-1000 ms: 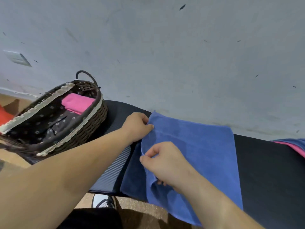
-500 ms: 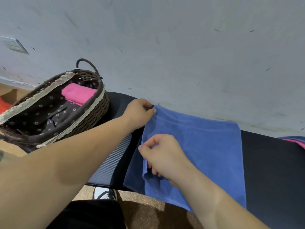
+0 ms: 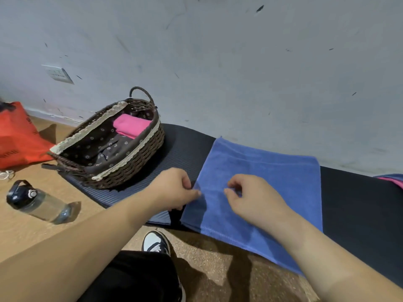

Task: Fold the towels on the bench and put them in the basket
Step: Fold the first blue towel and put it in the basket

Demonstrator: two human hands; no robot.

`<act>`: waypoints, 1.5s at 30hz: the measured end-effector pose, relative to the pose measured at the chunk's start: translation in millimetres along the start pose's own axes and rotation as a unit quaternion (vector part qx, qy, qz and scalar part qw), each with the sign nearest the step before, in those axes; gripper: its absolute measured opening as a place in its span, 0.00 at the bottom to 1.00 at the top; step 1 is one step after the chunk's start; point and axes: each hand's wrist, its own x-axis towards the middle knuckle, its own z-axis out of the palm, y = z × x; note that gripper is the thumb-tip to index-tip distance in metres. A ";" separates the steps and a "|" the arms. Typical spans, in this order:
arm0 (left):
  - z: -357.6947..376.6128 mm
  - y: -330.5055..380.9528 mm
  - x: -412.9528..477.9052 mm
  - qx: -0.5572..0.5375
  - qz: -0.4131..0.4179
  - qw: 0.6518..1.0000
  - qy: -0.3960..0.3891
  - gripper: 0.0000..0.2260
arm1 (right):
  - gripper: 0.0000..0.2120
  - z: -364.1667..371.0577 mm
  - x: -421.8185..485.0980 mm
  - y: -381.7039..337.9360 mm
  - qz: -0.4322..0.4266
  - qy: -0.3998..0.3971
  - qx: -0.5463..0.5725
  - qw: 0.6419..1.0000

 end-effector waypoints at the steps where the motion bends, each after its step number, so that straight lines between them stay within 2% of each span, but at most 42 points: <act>1: 4.5 -3.0 -4.9 0.029 0.007 1.000 -0.002 0.14 | 0.13 -2.7 -5.2 4.5 0.005 -0.014 -0.053 0.999; 4: 16.1 -9.2 -10.8 0.029 0.018 0.999 -0.003 0.15 | 0.31 -3.3 -17.1 21.4 0.042 -0.095 -0.181 0.978; 6: 16.1 -9.8 -10.4 0.006 0.011 1.000 -0.004 0.16 | 0.40 -0.6 -20.6 31.6 0.069 -0.152 -0.203 0.965; 10: 8.6 -5.7 -11.4 0.036 -0.001 0.998 -0.050 0.18 | 0.44 -0.2 -25.8 38.6 0.078 -0.203 -0.197 0.956; 14: -6.2 2.3 -19.5 0.079 -0.026 0.977 -0.195 0.15 | 0.50 -10.0 -37.3 32.7 0.056 -0.259 -0.220 0.939; 16: -15.7 8.2 -17.5 0.124 -0.036 0.969 -0.209 0.16 | 0.48 -19.3 -43.8 27.8 0.033 -0.278 -0.229 0.932; 18: -21.0 13.8 -5.1 0.134 -0.028 0.983 -0.127 0.16 | 0.40 -30.6 -42.4 26.9 0.013 -0.250 -0.211 0.945; 20: -20.6 20.5 16.6 0.087 0.020 0.996 0.005 0.13 | 0.34 -41.4 -33.8 33.9 0.012 -0.181 -0.171 0.968; 21: -18.4 26.0 28.3 0.057 0.053 0.995 0.057 0.10 | 0.33 -46.1 -28.0 40.7 0.019 -0.142 -0.149 0.978; 23: -9.9 37.7 52.3 -0.001 0.108 0.988 0.111 0.04 | 0.33 -51.1 -15.2 60.3 0.040 -0.077 -0.108 0.990; 26: 9.4 53.1 83.4 -0.033 0.135 0.982 0.131 0.07 | 0.34 -50.3 -0.3 90.2 0.068 -0.031 -0.084 0.994; 31: 29.9 63.2 110.2 0.057 0.092 0.990 0.093 0.11 | 0.35 -43.8 4.0 117.0 0.087 -0.027 -0.058 0.994; 34: 27.2 66.2 113.9 0.063 0.064 0.992 0.085 0.08 | 0.35 -40.8 4.2 122.3 0.078 -0.027 -0.054 0.995; 40: 24.1 72.1 113.5 -0.008 0.096 0.981 0.171 0.05 | 0.36 -40.3 4.5 119.7 0.077 -0.028 -0.058 0.995; 45: 29.2 73.1 114.7 -0.035 0.096 0.975 0.199 0.07 | 0.37 -43.2 4.9 119.9 0.087 -0.029 -0.052 0.994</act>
